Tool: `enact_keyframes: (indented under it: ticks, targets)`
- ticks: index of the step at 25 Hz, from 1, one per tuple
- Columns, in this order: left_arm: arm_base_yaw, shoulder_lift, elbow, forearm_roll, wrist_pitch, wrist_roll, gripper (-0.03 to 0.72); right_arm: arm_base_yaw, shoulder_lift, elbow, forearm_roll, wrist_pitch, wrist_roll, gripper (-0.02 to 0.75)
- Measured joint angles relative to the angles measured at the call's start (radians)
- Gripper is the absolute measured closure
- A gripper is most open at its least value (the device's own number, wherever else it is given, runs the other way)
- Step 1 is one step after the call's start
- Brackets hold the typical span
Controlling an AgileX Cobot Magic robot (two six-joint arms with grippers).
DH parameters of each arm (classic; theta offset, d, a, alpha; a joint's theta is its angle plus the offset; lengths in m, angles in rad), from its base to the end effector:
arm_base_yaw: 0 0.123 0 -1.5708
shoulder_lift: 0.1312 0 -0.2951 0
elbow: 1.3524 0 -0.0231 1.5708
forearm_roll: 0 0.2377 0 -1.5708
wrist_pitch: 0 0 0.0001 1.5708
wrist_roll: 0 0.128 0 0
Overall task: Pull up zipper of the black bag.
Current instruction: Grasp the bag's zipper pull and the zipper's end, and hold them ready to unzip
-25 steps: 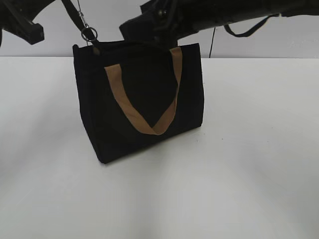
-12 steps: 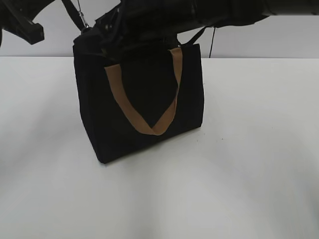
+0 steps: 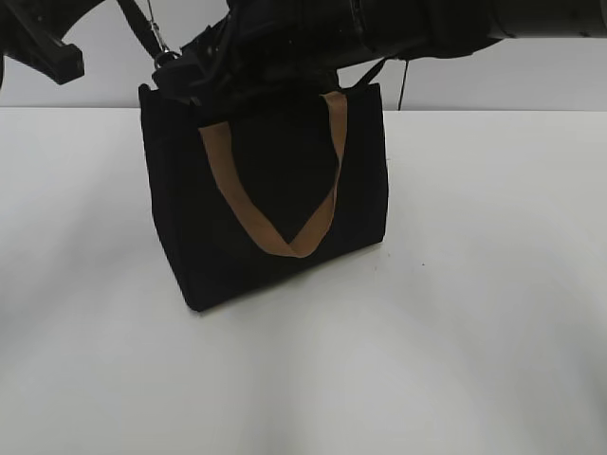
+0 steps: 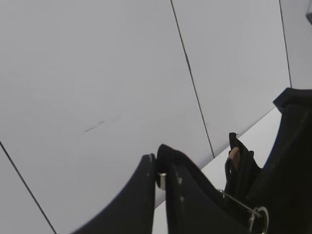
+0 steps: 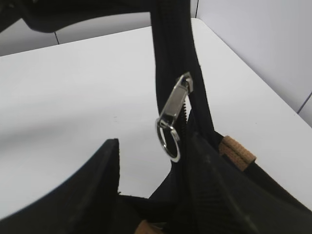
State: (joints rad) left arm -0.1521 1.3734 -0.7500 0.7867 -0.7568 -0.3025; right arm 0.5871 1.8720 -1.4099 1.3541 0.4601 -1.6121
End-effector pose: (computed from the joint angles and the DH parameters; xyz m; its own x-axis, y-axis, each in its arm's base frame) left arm 0.2954 -0.1082 0.3216 0.2455 0.2467 -0.9375 0.5632 0.7508 0.3450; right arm 0.3484 0.2986 0.2720 -0.1418 -0.3958 -0.9073 -0.8941 0.4446 -0.0542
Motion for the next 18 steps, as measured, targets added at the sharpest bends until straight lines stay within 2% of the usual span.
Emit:
enact_keyframes:
  ticks: [6, 12, 18]
  targets:
    - [0.000, 0.000, 0.000, 0.000, 0.000, 0.000, 0.669, 0.000, 0.000, 0.000, 0.011, -0.022, 0.001, 0.395]
    - [0.000, 0.000, 0.000, 0.000, 0.000, 0.000, 0.669, 0.000, 0.000, 0.000, 0.025, -0.028, 0.002, 0.470]
    - [0.000, 0.000, 0.000, 0.000, 0.000, 0.000, 0.669, 0.000, 0.000, 0.000, 0.029, -0.028, 0.002, 0.482]
